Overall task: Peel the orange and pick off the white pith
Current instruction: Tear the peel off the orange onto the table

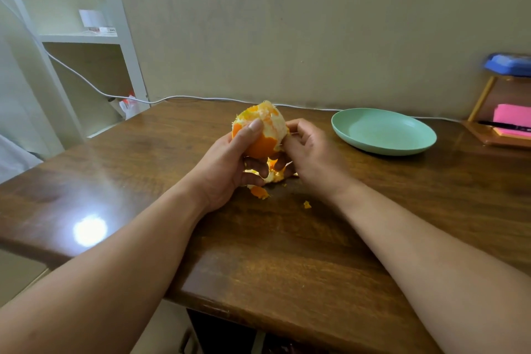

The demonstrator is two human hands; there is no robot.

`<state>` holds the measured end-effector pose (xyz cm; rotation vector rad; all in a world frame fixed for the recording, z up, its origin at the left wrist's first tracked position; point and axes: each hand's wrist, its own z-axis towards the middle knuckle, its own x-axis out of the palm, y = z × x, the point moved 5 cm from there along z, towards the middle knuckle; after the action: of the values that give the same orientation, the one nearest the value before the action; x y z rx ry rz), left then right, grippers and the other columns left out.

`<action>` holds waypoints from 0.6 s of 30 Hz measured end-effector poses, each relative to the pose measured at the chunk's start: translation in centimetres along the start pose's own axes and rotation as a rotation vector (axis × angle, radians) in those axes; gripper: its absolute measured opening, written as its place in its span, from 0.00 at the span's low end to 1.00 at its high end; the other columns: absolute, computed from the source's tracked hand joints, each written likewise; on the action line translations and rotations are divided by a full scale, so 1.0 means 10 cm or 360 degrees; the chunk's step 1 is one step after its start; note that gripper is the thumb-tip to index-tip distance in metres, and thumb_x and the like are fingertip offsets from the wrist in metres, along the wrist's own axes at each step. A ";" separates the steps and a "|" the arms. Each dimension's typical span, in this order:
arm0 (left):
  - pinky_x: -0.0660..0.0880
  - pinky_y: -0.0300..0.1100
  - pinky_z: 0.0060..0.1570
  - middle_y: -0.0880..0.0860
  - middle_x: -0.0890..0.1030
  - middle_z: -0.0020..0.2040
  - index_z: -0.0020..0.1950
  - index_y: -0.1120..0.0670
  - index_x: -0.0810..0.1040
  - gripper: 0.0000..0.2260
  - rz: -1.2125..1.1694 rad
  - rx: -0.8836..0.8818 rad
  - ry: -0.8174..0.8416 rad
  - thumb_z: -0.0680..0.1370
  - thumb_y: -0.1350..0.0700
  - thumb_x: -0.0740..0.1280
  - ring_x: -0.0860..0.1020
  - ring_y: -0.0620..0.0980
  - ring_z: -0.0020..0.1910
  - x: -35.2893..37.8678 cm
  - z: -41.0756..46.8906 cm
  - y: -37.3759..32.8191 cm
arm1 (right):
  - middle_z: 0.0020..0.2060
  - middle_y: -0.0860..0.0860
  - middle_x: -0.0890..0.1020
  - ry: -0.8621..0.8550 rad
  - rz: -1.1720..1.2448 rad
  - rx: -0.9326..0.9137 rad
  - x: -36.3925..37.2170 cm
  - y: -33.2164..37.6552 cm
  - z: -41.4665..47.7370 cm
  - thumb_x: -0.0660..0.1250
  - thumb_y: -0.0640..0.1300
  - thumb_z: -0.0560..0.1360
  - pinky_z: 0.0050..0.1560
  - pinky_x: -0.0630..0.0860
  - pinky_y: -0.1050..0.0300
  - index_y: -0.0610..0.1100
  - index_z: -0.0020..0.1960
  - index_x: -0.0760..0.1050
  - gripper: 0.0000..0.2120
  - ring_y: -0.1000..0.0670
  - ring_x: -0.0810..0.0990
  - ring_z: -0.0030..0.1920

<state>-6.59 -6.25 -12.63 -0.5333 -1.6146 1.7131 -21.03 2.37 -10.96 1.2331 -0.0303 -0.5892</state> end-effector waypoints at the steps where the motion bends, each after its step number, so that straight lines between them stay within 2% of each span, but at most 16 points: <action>1: 0.80 0.45 0.37 0.60 0.79 0.54 0.73 0.61 0.74 0.41 0.0005 0.0007 0.0009 0.71 0.33 0.74 0.80 0.51 0.39 0.01 0.00 0.00 | 0.42 0.49 0.86 -0.0033 -0.0008 -0.0026 -0.01 0.01 0.00 0.64 0.48 0.87 0.38 0.83 0.52 0.48 0.61 0.79 0.08 0.50 0.85 0.38; 4: 0.81 0.45 0.37 0.60 0.79 0.54 0.74 0.60 0.74 0.40 -0.0013 0.0022 0.0028 0.72 0.33 0.74 0.80 0.51 0.39 0.02 -0.02 0.00 | 0.38 0.49 0.85 -0.0108 0.0011 -0.0060 -0.01 0.05 0.00 0.64 0.47 0.87 0.34 0.80 0.55 0.46 0.59 0.80 0.08 0.52 0.83 0.35; 6: 0.80 0.44 0.37 0.59 0.80 0.51 0.73 0.61 0.75 0.39 -0.0023 0.0032 0.0030 0.73 0.33 0.73 0.80 0.51 0.39 0.03 -0.04 -0.01 | 0.38 0.50 0.85 -0.0102 -0.0071 -0.0080 -0.01 0.06 0.00 0.63 0.48 0.87 0.34 0.81 0.54 0.47 0.59 0.81 0.08 0.53 0.83 0.35; 9: 0.80 0.44 0.36 0.58 0.79 0.50 0.72 0.61 0.75 0.40 -0.0022 0.0018 -0.0005 0.72 0.33 0.73 0.79 0.51 0.38 0.01 -0.04 -0.02 | 0.44 0.52 0.87 -0.0034 -0.0281 -0.0168 -0.02 0.05 0.01 0.64 0.50 0.87 0.39 0.85 0.46 0.50 0.63 0.79 0.09 0.52 0.86 0.41; 11: 0.80 0.45 0.36 0.60 0.77 0.53 0.73 0.61 0.74 0.41 -0.0012 0.0007 -0.0001 0.71 0.33 0.74 0.79 0.52 0.38 0.00 -0.03 -0.01 | 0.47 0.53 0.87 -0.0026 -0.0344 -0.0208 -0.05 0.06 0.02 0.64 0.50 0.87 0.41 0.86 0.47 0.51 0.66 0.78 0.10 0.52 0.86 0.43; 14: 0.81 0.44 0.37 0.61 0.77 0.56 0.74 0.60 0.74 0.40 -0.0026 0.0008 0.0033 0.72 0.34 0.74 0.80 0.52 0.39 0.02 -0.03 -0.01 | 0.44 0.49 0.87 -0.0102 -0.0110 -0.0138 -0.04 0.06 0.02 0.65 0.46 0.86 0.36 0.84 0.49 0.47 0.62 0.80 0.08 0.51 0.85 0.37; 18: 0.81 0.43 0.36 0.61 0.78 0.55 0.75 0.60 0.74 0.39 -0.0084 0.0042 0.0042 0.72 0.35 0.73 0.80 0.51 0.39 0.03 -0.05 -0.02 | 0.41 0.43 0.85 -0.0199 0.0324 0.0067 0.04 -0.02 0.04 0.66 0.43 0.85 0.32 0.79 0.52 0.42 0.60 0.81 0.07 0.48 0.81 0.34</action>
<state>-6.43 -5.67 -12.47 -0.4943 -1.5716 1.6794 -20.94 1.76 -11.12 1.2153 -0.2716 -0.4891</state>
